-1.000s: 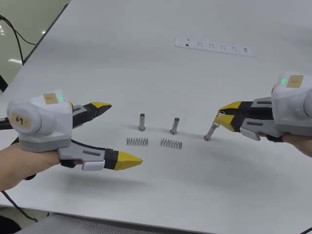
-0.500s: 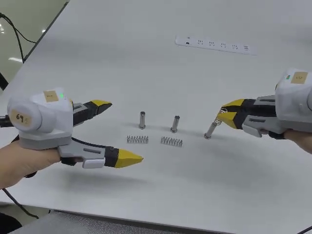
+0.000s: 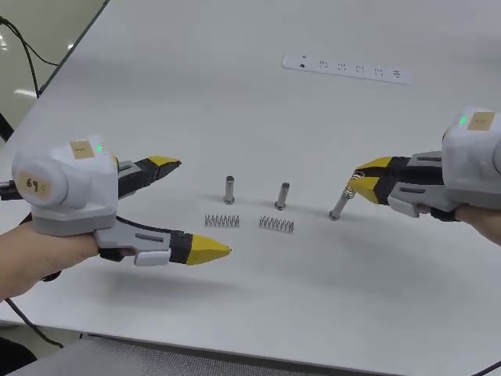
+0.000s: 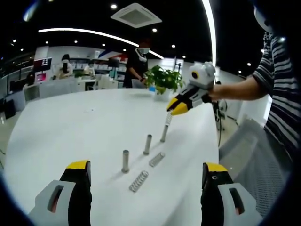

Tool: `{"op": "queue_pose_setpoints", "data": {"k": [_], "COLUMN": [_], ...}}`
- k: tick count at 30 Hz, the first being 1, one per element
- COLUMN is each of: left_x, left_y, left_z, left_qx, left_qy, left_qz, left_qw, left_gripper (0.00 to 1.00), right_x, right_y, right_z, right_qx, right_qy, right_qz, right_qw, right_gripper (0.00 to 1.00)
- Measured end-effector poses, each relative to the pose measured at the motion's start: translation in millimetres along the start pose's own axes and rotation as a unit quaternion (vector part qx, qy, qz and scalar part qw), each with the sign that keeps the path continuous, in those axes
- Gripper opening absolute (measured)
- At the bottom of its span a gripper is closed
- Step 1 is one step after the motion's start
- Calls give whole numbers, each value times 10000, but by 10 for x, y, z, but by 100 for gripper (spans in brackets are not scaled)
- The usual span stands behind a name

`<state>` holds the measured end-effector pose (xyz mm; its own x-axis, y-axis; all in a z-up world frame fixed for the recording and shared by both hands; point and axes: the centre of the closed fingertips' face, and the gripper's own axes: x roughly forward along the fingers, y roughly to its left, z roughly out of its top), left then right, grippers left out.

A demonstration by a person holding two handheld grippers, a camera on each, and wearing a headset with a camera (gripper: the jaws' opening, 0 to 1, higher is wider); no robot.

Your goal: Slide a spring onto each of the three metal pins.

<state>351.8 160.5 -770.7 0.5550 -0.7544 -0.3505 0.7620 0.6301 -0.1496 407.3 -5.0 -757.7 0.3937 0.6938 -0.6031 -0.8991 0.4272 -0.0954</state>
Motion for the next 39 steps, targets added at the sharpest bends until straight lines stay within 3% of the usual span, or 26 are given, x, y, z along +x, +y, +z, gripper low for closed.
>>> {"op": "queue_pose_setpoints", "data": {"k": [16,39], "left_x": [-17,-12], "left_y": [10,10], "left_z": [-21,-19], "left_qx": [-27,-56], "left_qy": [14,-14], "left_qz": [39,44], "left_qw": [10000,10000], "left_gripper": [95,95], "right_x": [59,272], "right_y": [-3,1], "right_z": [-60,-338], "right_qx": [91,393], "right_qy": [55,288], "right_qz": [15,13], "right_qw": [9999,9988], "right_gripper": [7,7]}}
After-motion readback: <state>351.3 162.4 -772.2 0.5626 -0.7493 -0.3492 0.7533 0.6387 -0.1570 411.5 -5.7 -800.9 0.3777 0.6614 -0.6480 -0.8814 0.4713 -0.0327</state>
